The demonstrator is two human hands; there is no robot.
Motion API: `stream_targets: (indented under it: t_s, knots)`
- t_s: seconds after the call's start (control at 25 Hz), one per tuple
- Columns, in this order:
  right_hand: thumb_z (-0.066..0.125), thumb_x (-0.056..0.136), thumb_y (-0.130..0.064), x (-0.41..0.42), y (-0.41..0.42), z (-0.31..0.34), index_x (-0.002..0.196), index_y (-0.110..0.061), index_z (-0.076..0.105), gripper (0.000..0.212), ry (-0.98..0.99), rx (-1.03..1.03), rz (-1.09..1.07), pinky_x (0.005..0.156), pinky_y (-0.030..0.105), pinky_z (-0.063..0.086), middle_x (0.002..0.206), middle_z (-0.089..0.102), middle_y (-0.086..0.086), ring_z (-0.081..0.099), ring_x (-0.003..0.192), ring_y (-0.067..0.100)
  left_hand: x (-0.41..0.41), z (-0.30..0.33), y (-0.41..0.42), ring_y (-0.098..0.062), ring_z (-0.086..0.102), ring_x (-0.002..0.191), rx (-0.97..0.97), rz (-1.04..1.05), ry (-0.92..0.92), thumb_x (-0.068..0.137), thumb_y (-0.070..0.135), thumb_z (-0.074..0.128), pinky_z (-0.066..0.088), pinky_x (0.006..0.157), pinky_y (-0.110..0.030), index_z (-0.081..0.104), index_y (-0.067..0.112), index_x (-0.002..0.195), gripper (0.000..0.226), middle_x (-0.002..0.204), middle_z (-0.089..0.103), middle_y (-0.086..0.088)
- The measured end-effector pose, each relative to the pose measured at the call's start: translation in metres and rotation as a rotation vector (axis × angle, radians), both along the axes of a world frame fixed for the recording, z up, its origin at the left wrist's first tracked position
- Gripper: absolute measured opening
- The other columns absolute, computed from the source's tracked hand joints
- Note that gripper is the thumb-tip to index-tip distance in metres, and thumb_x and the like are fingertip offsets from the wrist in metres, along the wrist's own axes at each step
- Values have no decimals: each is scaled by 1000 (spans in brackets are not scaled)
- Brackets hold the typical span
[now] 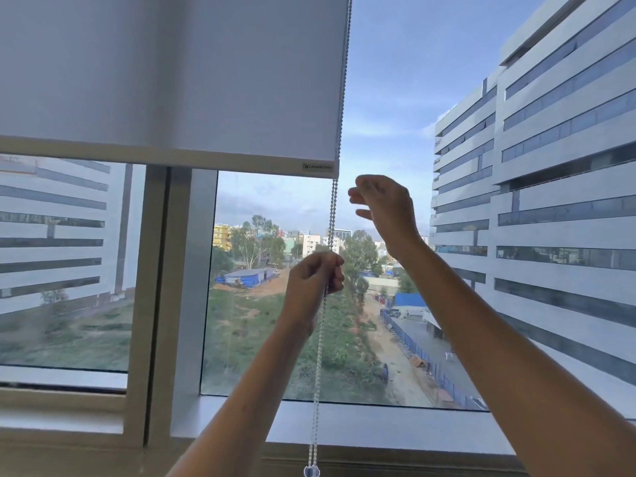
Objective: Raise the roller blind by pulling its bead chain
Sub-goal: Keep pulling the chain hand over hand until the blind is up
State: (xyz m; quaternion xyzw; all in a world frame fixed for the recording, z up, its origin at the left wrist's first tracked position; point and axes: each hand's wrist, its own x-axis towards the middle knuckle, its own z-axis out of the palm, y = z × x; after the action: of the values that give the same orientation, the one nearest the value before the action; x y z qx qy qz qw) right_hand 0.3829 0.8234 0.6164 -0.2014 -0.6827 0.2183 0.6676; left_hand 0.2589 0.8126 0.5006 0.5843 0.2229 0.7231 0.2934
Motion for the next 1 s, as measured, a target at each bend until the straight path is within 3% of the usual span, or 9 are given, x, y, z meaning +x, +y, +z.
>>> stream_targets:
  t_s: [0.12, 0.32, 0.52, 0.68, 0.8, 0.88, 1.0]
  knots:
    - [57, 91, -24, -23, -1, 26, 91, -15, 65, 11, -73, -20, 40, 70, 31, 57, 87, 71, 7, 69, 81, 18, 2, -38, -4, -5, 55, 51, -13, 66, 27, 95, 14, 52, 50, 55, -17, 68, 14, 77, 24, 55, 62, 7]
    - [59, 88, -11, -49, -3, 44, 85, 3, 67, 16, 69, -25, -50, 50, 22, 54, 68, 66, 14, 62, 53, 20, 5, -104, -6, -15, 54, 52, -88, 72, 19, 95, 8, 52, 49, 55, -24, 69, 9, 74, 27, 55, 59, -1]
    - [48, 92, -5, -54, -2, 44, 91, -2, 65, 18, 96, -56, -73, 43, 19, 47, 60, 60, 7, 55, 44, 17, -4, -126, -6, -19, 55, 54, -141, 67, 24, 94, 5, 51, 52, 57, -27, 66, -2, 79, 22, 57, 60, -5]
    - [44, 90, -2, -52, -9, 43, 81, -6, 65, 23, 92, -12, -103, 44, 18, 47, 58, 58, 7, 54, 44, 16, -19, -119, -7, -26, 62, 64, -147, -41, 104, 95, 8, 51, 56, 66, -31, 67, 2, 79, 23, 66, 66, -12]
    - [44, 89, -2, -45, -14, 39, 76, -12, 64, 26, 107, 26, -108, 44, 17, 47, 56, 58, 4, 55, 42, 12, -34, -96, -14, -27, 71, 82, -187, -114, 146, 93, 29, 49, 57, 78, -31, 68, 7, 91, 29, 86, 75, -11]
    - [44, 89, -1, -43, -16, 28, 74, -14, 64, 28, 83, 35, -113, 43, 17, 47, 55, 58, 3, 54, 39, 8, -38, -60, -16, -27, 71, 91, -150, -72, 159, 93, 39, 41, 57, 82, -31, 67, 13, 102, 38, 97, 75, -8]
    - [47, 91, -5, -43, -13, -9, 76, -12, 66, 25, 33, 44, -173, 43, 17, 46, 54, 59, 2, 53, 39, 7, -34, 17, -19, -25, 69, 95, -34, 22, 200, 100, 38, 30, 57, 84, -34, 61, 14, 111, 41, 104, 70, -8]
